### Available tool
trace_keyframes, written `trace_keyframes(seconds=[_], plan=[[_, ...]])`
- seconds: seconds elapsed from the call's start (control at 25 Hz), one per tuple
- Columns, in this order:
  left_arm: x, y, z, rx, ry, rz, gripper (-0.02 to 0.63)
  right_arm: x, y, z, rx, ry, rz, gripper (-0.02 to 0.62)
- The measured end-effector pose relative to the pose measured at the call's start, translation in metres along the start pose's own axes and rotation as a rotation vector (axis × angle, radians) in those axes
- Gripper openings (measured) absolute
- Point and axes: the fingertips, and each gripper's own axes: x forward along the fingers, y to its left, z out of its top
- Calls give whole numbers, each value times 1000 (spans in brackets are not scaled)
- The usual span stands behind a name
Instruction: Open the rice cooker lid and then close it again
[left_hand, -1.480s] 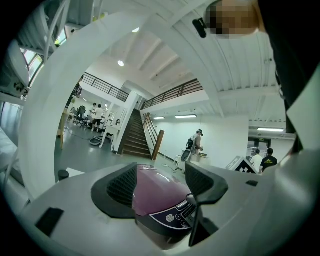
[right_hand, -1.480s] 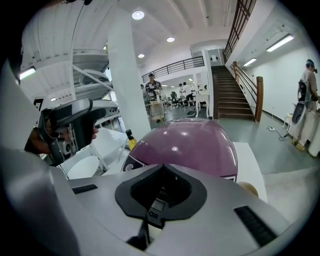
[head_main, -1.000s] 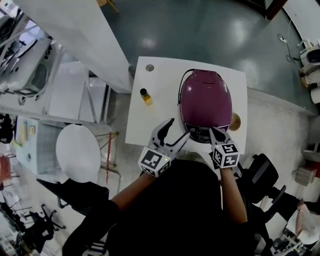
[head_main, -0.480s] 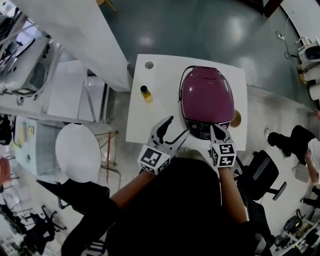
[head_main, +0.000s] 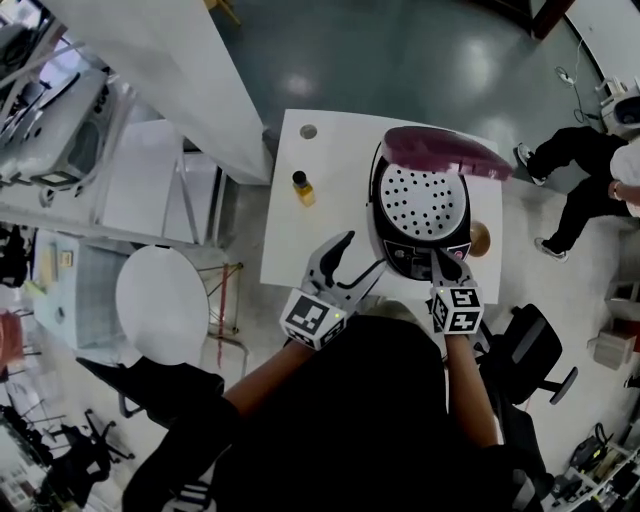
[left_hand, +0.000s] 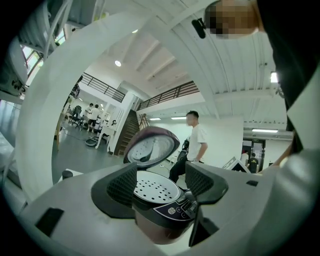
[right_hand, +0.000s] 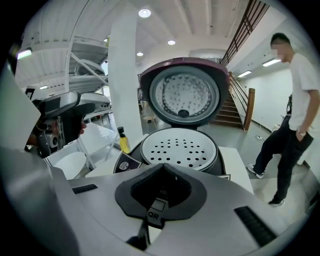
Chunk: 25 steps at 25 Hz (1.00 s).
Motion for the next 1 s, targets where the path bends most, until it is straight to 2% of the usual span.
trace_keyframes(seconds=[0.44,0.64,0.84,1.0], plan=[[-11,1,-10,-23,18,6,281,1,-2,-1,13,-2,-3,0],[-10,1,-5,-22,1,-4,281,0,-1,-1,13,3,-13,0],[-6,-3,-6,-18,-3,-22,281,0,-3,-1,72,-10,-10,0],[-4,-4,-4,-36,-3,-23,281,0,-3,3,46,-35,1,0]])
